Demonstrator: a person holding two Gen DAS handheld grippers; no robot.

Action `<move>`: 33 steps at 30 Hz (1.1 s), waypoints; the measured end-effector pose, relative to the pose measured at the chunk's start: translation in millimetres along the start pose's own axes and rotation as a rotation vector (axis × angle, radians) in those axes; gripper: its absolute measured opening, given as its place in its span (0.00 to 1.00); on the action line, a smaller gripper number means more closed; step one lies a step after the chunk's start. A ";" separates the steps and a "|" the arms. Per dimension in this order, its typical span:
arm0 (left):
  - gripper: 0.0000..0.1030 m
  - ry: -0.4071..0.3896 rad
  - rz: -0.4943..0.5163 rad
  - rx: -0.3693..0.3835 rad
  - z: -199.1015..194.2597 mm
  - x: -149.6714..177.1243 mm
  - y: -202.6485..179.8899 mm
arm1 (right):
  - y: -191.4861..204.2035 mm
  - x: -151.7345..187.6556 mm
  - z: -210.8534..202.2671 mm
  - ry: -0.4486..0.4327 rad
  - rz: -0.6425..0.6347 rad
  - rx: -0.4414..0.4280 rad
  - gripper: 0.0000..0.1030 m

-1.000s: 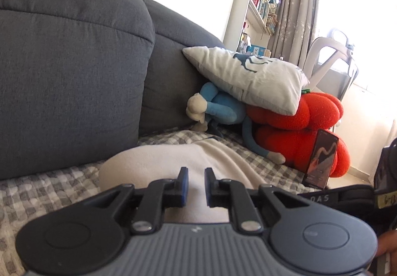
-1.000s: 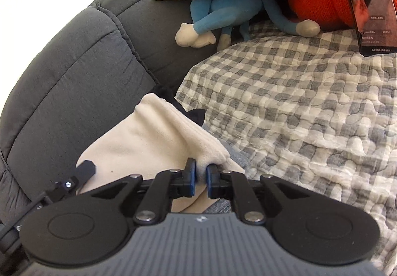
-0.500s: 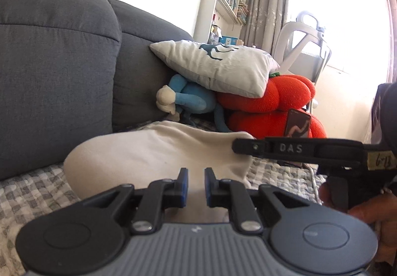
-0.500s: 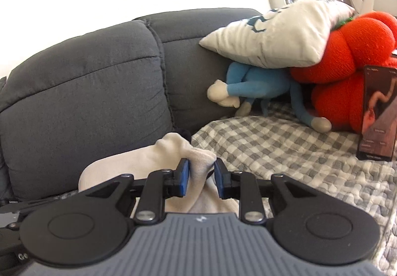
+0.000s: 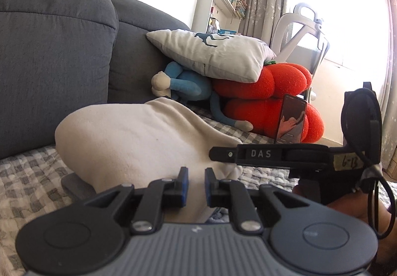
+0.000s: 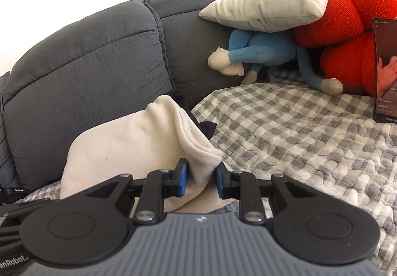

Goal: Fold clothes

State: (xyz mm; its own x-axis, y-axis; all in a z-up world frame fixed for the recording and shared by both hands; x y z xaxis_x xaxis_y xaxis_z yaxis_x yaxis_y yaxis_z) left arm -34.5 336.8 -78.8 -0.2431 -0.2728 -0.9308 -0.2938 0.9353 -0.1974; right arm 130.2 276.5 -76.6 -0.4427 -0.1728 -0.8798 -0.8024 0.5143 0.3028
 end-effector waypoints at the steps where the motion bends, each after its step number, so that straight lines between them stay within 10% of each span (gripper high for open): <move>1: 0.12 0.001 -0.007 0.000 -0.8 0.3 -1.1 | -0.2 -0.5 -1.6 -0.003 -0.002 0.002 0.26; 20: 0.17 0.122 0.015 0.050 -39.2 -1.0 -30.4 | -17.4 -10.0 -50.5 0.088 -0.040 0.147 0.26; 33: 0.34 0.350 -0.140 -0.157 -59.7 -0.5 -19.4 | 16.8 -21.5 -107.2 0.241 -0.153 0.193 0.40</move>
State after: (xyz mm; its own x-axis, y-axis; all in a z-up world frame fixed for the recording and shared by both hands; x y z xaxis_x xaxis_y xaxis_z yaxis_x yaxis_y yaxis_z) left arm -83.9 305.4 -56.2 -0.4826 -0.4806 -0.7322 -0.4777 0.8451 -0.2399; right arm 83.3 198.8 -13.4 -0.4237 -0.4422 -0.7906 -0.7864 0.6127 0.0788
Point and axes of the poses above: each gripper's, at about its wrist camera, not at the fingertips, and z roughly the way its jaws point, y to its left, x to its underside, the point moved 5 cm from there along z, roughly the way its jaws point, and after that the axes turned 3 degrees about x, right-handed, at the moved point
